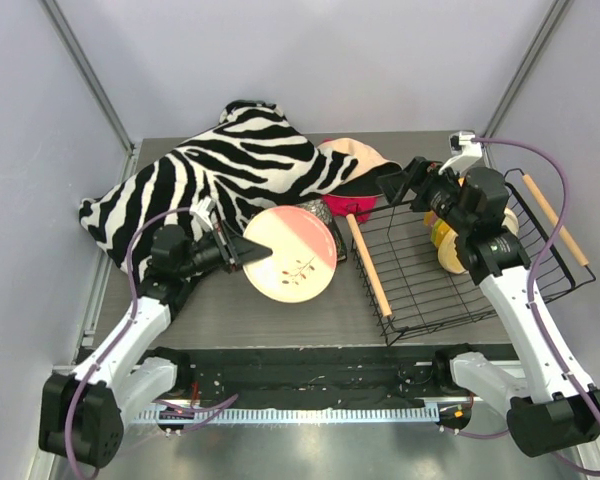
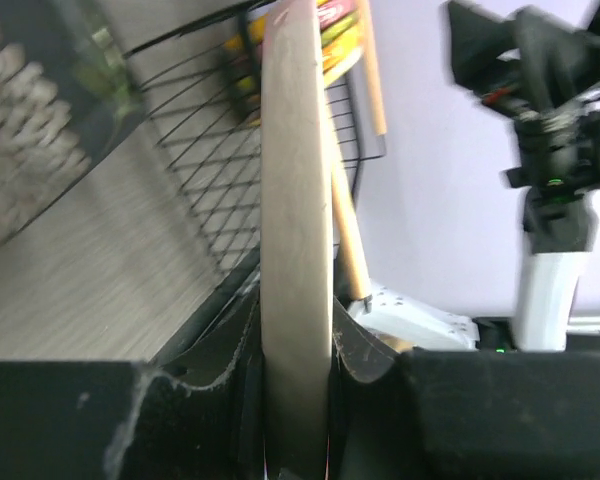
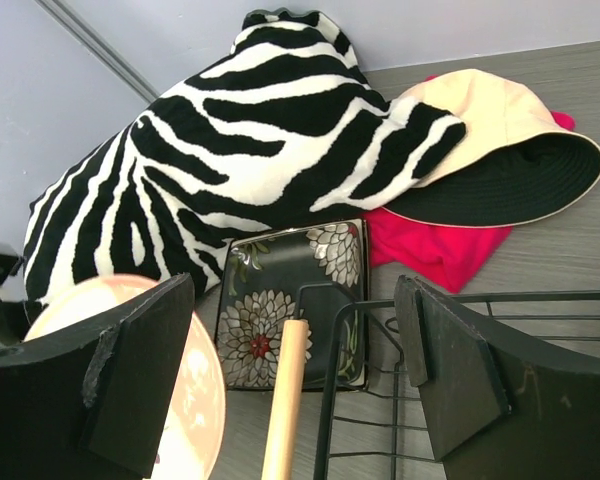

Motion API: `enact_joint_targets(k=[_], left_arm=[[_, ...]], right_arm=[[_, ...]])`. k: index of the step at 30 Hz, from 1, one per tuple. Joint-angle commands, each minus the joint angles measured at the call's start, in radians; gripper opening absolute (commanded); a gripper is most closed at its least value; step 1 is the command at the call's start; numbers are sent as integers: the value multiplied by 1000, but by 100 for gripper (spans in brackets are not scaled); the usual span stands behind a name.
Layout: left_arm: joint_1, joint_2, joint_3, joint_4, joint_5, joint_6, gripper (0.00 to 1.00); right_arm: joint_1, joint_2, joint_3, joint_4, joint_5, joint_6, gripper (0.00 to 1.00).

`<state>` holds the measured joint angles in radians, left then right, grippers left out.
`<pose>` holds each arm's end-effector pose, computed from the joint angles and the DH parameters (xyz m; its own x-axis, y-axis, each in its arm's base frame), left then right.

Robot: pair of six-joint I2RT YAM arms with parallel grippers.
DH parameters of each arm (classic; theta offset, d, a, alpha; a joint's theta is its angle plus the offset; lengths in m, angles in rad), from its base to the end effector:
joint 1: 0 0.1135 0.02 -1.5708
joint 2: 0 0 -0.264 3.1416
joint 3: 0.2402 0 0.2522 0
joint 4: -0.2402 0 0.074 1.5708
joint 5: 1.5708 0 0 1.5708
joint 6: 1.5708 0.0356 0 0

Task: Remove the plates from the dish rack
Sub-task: Place the plate at the center of the board.

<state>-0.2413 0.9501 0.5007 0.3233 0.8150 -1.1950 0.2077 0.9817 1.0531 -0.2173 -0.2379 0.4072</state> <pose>0.1985 -0.0755 0.2635 -0.8494 -0.4480 -0.2790 0.2038 0.2091 -0.9564 0.2143 0.0537 0.3945 -0.3003 0.3301 -0.8949 -0.3372 0.8409 0.4233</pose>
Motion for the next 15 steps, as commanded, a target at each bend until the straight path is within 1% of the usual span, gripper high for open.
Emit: enact_joint_targets(k=[1,2,5,6,7,9,12,15], left_arm=[[-7,-117,-5,-289,-56,162,0],[-13,-131,-11,-359,-68,176,0],[-36,-162,-47,-374,-89,160,0],[-64,-165,-57,-374,-100,156,0],[-78,-163,-60,-372,-134,155,0],[-133,-149,-65,-356,-166,147,0],[-208,-88,-68,-281,-214,126,0],[-231,-36,-70,-208,-237,107,0]], right_arm=[[-31,-6,10,13,-43,-30,90],[-37,-5,8,13,-60,-28,90],[-53,-1,-2,16,-78,-24,90],[-56,-2,-5,16,-87,-24,90],[-60,-5,-13,18,-90,-21,90],[-68,-14,-24,19,-98,-12,90],[-76,-26,-41,26,-103,-2,90],[-86,-47,-50,21,-109,1,90]])
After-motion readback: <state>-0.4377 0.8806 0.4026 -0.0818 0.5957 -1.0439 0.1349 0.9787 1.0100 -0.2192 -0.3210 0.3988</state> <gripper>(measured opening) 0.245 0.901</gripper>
